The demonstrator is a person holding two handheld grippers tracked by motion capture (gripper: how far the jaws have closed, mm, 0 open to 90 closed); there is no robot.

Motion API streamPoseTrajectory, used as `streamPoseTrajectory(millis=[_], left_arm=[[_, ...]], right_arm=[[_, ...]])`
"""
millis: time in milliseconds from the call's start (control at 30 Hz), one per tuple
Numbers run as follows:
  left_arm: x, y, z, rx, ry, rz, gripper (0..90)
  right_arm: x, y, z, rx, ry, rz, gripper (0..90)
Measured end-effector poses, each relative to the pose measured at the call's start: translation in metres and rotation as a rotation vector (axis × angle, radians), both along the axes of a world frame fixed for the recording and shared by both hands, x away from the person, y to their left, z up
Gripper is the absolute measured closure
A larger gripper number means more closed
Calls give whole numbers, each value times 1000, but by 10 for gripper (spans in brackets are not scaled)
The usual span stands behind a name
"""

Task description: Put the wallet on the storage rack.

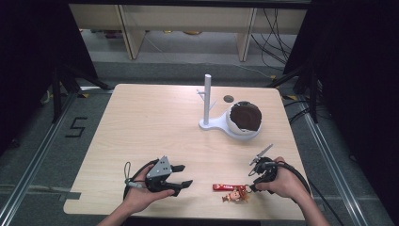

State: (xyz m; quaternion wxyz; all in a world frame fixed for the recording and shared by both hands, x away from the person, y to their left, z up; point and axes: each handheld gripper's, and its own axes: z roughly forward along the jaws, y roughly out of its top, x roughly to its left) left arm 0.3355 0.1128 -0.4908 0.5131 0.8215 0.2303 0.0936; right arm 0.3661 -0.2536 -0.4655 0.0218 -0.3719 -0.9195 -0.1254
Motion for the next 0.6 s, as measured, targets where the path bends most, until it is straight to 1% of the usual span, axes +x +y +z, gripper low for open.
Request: streamPoseTrajectory(millis=[33, 100, 133, 167, 200, 233, 267, 300, 333, 367, 400, 433, 467, 500, 533, 567, 600], left_arm=[[0, 2, -1, -6, 2, -2, 381], [-1, 5, -2, -7, 4, 8, 382], [-2, 6, -2, -10, 4, 11, 382], [-2, 8, -3, -6, 5, 9, 382], [-2, 8, -3, -19, 12, 14, 381], [-3, 10, -4, -14, 11, 19, 382], [-3, 11, -4, -13, 11, 26, 382], [-3, 11, -5, -17, 13, 26, 382], [-3, 13, -5, -8, 11, 32, 382], [-3, 13, -6, -21, 15, 32, 382], [-3, 13, -7, -21, 16, 36, 382], [-3, 14, -7, -24, 17, 35, 382], [-3, 15, -7, -23, 16, 41, 382], [-3, 15, -7, -25, 19, 45, 382], [-2, 17, -7, -24, 17, 45, 382], [-2, 17, -7, -28, 19, 52, 382], [-2, 17, -7, -39, 21, 57, 382]], right_arm=[[2, 1, -1, 1, 6, 14, 706], [4, 6, 0, -22, 24, 2, 725], [7, 8, 0, -64, 25, 13, 732], [8, 10, 1, -73, 26, 24, 735], [9, 13, 1, -76, 39, 15, 735], [11, 15, 1, -78, 43, 34, 736], [13, 18, 2, -86, 61, 55, 736], [15, 20, 2, -93, 72, 61, 737], [15, 22, 0, -103, 72, 55, 739], [17, 24, -1, -123, 74, 64, 739], [17, 26, -2, -136, 75, 67, 739], [18, 26, -3, -149, 74, 86, 739], [17, 28, -3, -155, 78, 78, 739], [17, 29, -5, -156, 74, 89, 739], [16, 30, -6, -167, 79, 88, 739], [17, 30, -8, -185, 69, 117, 740], [17, 30, -8, -185, 65, 132, 740]])
